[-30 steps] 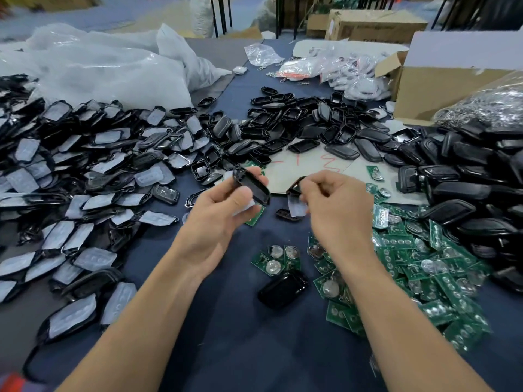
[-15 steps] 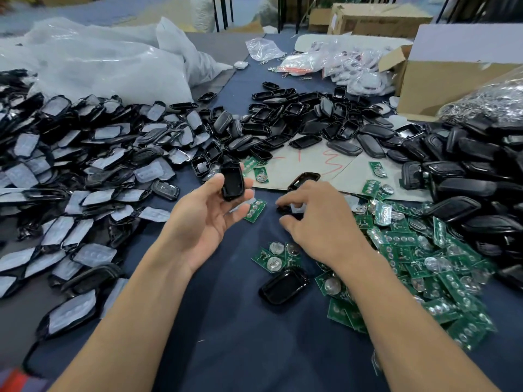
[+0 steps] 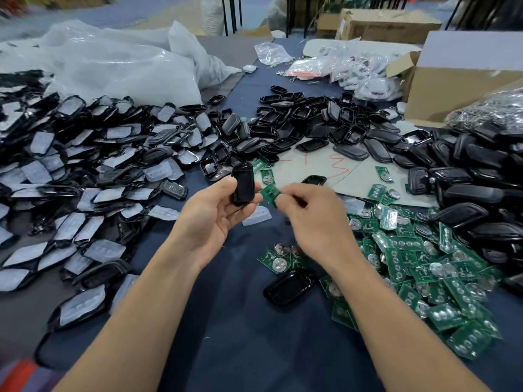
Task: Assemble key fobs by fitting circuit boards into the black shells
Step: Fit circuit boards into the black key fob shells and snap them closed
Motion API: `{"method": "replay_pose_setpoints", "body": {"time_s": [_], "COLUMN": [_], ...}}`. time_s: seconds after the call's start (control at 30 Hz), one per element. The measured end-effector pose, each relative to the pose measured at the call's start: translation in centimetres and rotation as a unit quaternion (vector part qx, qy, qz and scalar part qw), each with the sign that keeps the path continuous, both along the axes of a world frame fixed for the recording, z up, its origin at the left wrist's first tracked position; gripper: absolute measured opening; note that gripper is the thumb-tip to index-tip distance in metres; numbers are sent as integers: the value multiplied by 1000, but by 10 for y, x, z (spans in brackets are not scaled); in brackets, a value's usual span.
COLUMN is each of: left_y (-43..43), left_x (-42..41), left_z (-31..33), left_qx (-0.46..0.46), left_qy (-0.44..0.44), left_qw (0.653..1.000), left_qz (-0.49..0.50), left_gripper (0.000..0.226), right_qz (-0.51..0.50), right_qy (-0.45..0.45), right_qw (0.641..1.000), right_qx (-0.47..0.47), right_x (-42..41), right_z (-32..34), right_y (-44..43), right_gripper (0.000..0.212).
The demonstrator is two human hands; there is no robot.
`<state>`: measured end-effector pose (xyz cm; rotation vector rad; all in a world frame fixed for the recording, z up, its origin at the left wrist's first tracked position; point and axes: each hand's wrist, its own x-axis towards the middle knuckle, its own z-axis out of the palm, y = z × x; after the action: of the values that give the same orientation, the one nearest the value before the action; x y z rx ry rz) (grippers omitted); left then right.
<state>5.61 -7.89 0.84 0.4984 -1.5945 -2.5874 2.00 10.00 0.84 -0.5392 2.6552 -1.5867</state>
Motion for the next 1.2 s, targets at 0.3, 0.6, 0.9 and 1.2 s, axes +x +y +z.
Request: {"method": "replay_pose_setpoints", "body": {"time_s": [0.3,0.6,0.9,1.2], "left_y": [6,18,28,21], "left_x": [0,0,3,1], "left_z": [1,-5,-2,-7], "left_qx": [-24,-39,-92,-43], "left_qy": [-7,33,14,-9], "left_qw": [1000,999,996,999], "left_qz": [-13,-12,7,30], "left_gripper": [23,22,32,29], "right_qz": [-11,23,-6,-81], "right_qy": [-178,-218,-213,-129], "right_qw": [951,928,932,964], "right_qx": [-251,-300,-293,-217], "right_x": [3,5,3,5], "right_z": [7,6,-2,0], "right_y": [4,0,-8,-3], "right_gripper": [21,12,16,19]}}
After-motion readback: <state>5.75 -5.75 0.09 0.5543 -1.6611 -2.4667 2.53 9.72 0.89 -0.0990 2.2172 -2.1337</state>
